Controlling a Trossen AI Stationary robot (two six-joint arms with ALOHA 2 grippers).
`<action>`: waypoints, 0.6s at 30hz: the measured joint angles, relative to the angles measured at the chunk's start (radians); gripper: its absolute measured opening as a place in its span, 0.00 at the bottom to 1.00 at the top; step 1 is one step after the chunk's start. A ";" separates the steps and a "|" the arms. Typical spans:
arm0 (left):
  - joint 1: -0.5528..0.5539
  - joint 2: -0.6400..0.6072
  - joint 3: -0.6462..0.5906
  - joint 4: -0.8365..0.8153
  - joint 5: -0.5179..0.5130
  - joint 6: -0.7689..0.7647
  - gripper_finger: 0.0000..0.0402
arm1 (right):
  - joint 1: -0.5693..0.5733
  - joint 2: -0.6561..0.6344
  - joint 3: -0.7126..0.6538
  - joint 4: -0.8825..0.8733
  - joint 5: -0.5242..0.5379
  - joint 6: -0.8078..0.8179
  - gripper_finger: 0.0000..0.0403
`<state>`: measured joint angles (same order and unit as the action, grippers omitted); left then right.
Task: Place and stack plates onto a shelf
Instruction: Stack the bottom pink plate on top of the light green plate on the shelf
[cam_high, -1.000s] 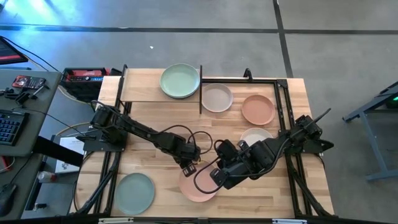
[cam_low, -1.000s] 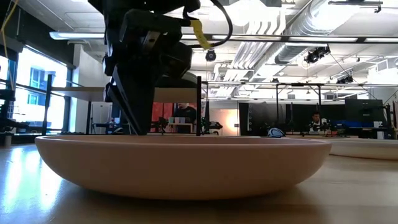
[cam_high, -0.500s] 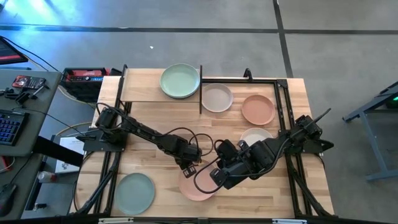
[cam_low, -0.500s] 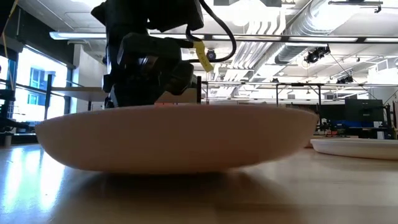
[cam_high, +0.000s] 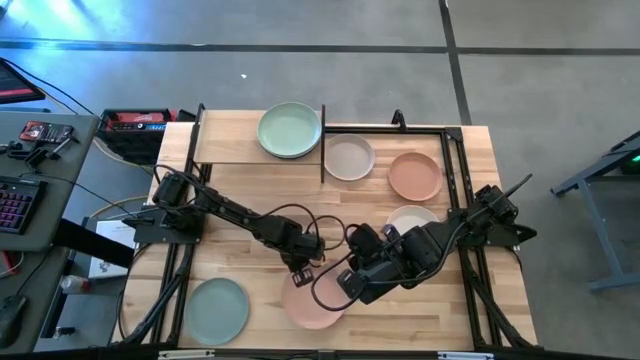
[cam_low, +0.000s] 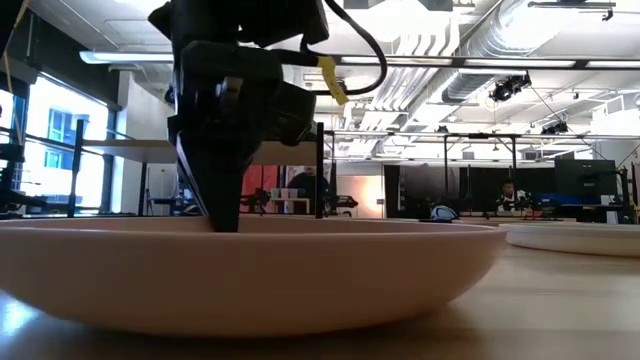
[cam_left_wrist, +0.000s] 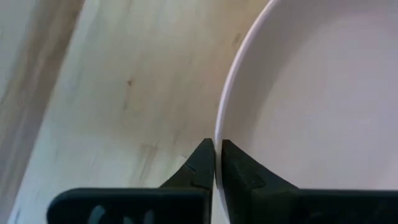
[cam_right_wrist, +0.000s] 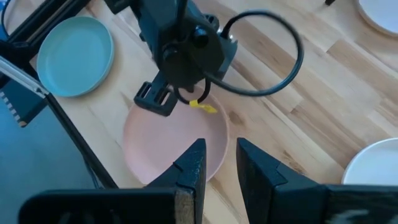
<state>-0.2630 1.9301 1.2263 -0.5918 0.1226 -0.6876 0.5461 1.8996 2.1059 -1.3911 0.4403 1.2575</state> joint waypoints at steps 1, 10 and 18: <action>0.000 0.000 0.000 -0.001 0.008 0.008 0.01 | 0.000 0.000 0.000 0.000 0.010 0.000 0.17; 0.001 -0.039 -0.003 -0.017 0.023 0.073 0.00 | 0.000 0.000 0.000 0.000 0.066 0.003 0.17; 0.043 -0.145 -0.003 -0.117 0.017 0.113 0.00 | -0.003 -0.001 0.000 -0.030 0.230 0.026 0.17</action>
<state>-0.2201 1.7854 1.2234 -0.7087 0.1400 -0.5743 0.5430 1.8988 2.1059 -1.4211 0.6706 1.2839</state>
